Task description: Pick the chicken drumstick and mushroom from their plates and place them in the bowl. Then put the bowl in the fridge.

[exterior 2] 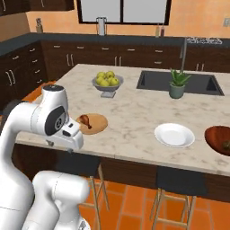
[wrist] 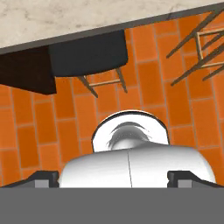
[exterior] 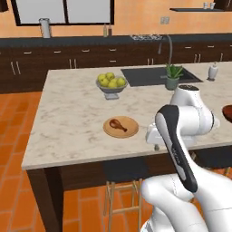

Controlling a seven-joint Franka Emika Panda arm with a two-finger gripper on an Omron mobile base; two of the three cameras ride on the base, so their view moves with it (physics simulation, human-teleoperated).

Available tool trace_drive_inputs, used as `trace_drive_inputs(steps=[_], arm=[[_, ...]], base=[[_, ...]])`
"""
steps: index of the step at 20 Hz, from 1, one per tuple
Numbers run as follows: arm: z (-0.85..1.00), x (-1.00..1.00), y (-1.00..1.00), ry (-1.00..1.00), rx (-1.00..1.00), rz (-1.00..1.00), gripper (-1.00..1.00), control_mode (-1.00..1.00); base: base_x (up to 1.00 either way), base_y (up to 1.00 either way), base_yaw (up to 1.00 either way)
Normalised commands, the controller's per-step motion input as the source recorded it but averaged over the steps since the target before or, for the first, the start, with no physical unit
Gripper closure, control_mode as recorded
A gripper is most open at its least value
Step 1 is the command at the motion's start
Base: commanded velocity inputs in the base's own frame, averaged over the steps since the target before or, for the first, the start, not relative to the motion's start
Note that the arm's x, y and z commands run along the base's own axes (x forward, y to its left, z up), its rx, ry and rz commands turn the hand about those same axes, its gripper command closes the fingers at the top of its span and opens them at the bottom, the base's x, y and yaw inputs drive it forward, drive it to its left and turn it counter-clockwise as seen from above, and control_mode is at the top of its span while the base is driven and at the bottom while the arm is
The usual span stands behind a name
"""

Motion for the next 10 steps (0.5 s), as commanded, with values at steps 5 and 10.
trace_drive_inputs(steps=[5, 10], arm=[[0.00, 0.00, 0.00, 0.00, 0.00, 0.00, -1.00, 1.00], [0.00, 0.14, 0.01, 0.01, -0.01, 0.00, -1.00, -1.00]], base=[[0.82, 0.09, 0.00], [0.72, 0.02, 0.00]])
